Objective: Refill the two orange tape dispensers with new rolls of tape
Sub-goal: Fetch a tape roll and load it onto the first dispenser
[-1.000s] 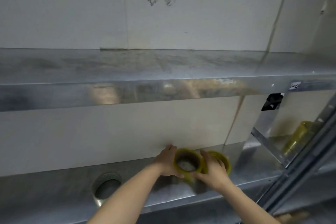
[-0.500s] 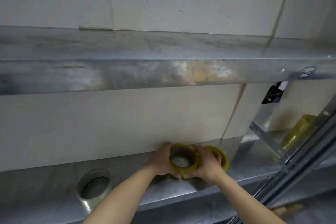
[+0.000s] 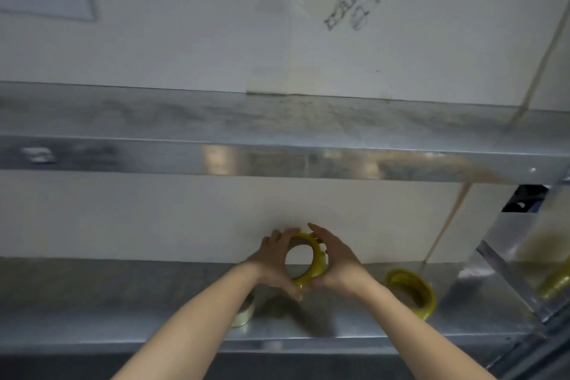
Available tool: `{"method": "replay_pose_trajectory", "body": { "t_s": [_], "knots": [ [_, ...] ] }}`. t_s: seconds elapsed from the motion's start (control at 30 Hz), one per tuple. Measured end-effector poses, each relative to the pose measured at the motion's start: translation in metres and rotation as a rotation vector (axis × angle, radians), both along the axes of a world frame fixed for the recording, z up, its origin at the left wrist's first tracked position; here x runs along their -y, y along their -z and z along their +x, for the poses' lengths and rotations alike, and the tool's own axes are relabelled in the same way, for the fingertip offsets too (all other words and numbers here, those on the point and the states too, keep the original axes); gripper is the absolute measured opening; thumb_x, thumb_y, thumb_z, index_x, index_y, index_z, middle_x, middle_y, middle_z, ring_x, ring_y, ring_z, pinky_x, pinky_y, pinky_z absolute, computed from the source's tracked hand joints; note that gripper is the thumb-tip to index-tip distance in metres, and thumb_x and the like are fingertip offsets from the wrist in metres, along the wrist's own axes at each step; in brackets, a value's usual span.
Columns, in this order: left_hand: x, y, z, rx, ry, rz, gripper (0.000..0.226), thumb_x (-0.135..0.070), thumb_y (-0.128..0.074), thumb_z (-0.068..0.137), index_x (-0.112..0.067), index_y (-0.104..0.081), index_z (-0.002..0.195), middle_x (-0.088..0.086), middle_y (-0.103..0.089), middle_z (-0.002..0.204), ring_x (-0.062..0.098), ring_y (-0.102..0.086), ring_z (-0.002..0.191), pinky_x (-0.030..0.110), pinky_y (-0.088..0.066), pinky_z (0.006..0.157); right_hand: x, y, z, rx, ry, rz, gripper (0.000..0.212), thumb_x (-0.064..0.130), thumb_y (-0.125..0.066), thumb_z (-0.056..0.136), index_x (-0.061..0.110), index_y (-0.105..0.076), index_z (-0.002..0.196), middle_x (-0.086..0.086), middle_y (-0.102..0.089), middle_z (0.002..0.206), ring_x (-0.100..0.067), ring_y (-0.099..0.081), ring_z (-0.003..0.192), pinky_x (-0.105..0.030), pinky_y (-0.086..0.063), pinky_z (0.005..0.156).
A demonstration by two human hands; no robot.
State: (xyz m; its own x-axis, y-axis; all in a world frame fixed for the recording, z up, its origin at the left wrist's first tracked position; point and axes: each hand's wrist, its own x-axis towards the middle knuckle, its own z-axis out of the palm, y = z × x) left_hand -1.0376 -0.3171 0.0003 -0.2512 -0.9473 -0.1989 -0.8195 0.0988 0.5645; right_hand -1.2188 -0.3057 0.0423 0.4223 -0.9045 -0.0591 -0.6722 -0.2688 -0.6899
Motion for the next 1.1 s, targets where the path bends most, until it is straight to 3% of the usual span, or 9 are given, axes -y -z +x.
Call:
{"method": "replay_pose_trajectory", "body": {
  "t_s": [0.2, 0.37, 0.57, 0.67, 0.77, 0.87, 0.93, 1.0, 1.1],
  "knots": [
    [-0.054, -0.005, 0.073, 0.008, -0.168, -0.080, 0.116, -0.038, -0.086, 0.051, -0.037, -0.013, 0.141, -0.003, -0.028, 0.133, 0.023, -0.031, 0.128, 0.042, -0.044, 0.106, -0.032, -0.016, 0.079, -0.035, -0.194, -0.030, 0.111, 0.035, -0.084, 0.051, 0.019, -0.027, 0.145, -0.002, -0.031, 0.150, -0.017, -0.032, 0.137, -0.025, -0.032, 0.110],
    [-0.113, -0.019, 0.167, -0.087, -0.172, -0.183, 0.112, -0.032, -0.089, 0.047, -0.032, -0.019, 0.135, 0.000, -0.035, 0.135, 0.020, -0.041, 0.127, 0.039, -0.045, 0.106, -0.054, -0.024, 0.164, -0.004, -0.267, 0.007, 0.106, 0.035, -0.090, 0.052, 0.025, -0.033, 0.141, 0.004, -0.041, 0.142, -0.012, -0.041, 0.129, -0.019, -0.033, 0.099],
    [-0.208, -0.030, 0.316, -0.154, -0.248, -0.186, 0.118, -0.029, -0.085, 0.043, -0.015, -0.019, 0.140, 0.004, -0.037, 0.136, 0.019, -0.041, 0.129, 0.030, -0.040, 0.110, -0.121, -0.030, 0.315, 0.032, -0.403, -0.003, 0.093, 0.034, -0.092, 0.050, 0.021, -0.047, 0.130, 0.006, -0.053, 0.131, -0.008, -0.049, 0.121, -0.023, -0.040, 0.102],
    [-0.262, -0.036, 0.394, -0.107, -0.299, -0.233, 0.109, -0.014, -0.088, 0.048, -0.012, -0.026, 0.136, 0.001, -0.038, 0.129, 0.014, -0.043, 0.121, 0.016, -0.038, 0.097, -0.159, -0.031, 0.399, 0.065, -0.470, -0.003, 0.095, 0.034, -0.092, 0.049, 0.019, -0.048, 0.131, 0.006, -0.055, 0.128, -0.008, -0.052, 0.117, -0.025, -0.042, 0.102],
    [-0.310, -0.042, 0.458, -0.076, -0.362, -0.265, 0.103, -0.010, -0.089, 0.052, -0.015, -0.027, 0.134, -0.004, -0.036, 0.127, 0.010, -0.043, 0.116, 0.011, -0.037, 0.086, -0.193, -0.036, 0.474, 0.087, -0.537, 0.014, 0.093, 0.048, -0.089, 0.043, 0.021, -0.054, 0.124, 0.008, -0.059, 0.122, -0.005, -0.056, 0.110, -0.024, -0.047, 0.095],
    [-0.345, -0.041, 0.509, -0.063, -0.431, -0.270, 0.106, -0.013, -0.091, 0.052, -0.021, -0.024, 0.134, -0.006, -0.034, 0.128, 0.013, -0.046, 0.116, 0.018, -0.044, 0.089, -0.215, -0.041, 0.536, 0.111, -0.563, 0.022, 0.074, 0.055, -0.085, 0.049, 0.020, -0.061, 0.109, 0.008, -0.065, 0.106, -0.005, -0.061, 0.098, -0.024, -0.051, 0.085],
    [-0.360, -0.039, 0.540, -0.055, -0.468, -0.254, 0.107, -0.017, -0.091, 0.052, -0.027, -0.022, 0.133, -0.007, -0.034, 0.130, 0.017, -0.050, 0.116, 0.031, -0.053, 0.092, -0.226, -0.043, 0.574, 0.146, -0.554, 0.027, 0.057, 0.049, -0.082, 0.060, 0.016, -0.062, 0.101, 0.008, -0.066, 0.096, -0.007, -0.062, 0.089, -0.023, -0.051, 0.079],
    [-0.368, -0.035, 0.569, -0.035, -0.510, -0.257, 0.110, -0.024, -0.091, 0.049, -0.030, -0.020, 0.133, -0.007, -0.034, 0.131, 0.020, -0.049, 0.119, 0.040, -0.054, 0.094, -0.232, -0.043, 0.607, 0.179, -0.548, 0.028, 0.051, 0.042, -0.080, 0.067, 0.013, -0.060, 0.104, 0.007, -0.065, 0.096, -0.008, -0.062, 0.087, -0.022, -0.049, 0.079],
    [-0.367, -0.033, 0.609, -0.004, -0.560, -0.281, 0.114, -0.035, -0.090, 0.043, -0.033, -0.019, 0.132, -0.006, -0.035, 0.131, 0.022, -0.049, 0.121, 0.043, -0.053, 0.095, -0.234, -0.045, 0.652, 0.192, -0.567, 0.023, 0.057, 0.033, -0.079, 0.073, 0.013, -0.054, 0.120, 0.001, -0.063, 0.110, -0.015, -0.063, 0.099, -0.022, -0.049, 0.083]
  ]
}}
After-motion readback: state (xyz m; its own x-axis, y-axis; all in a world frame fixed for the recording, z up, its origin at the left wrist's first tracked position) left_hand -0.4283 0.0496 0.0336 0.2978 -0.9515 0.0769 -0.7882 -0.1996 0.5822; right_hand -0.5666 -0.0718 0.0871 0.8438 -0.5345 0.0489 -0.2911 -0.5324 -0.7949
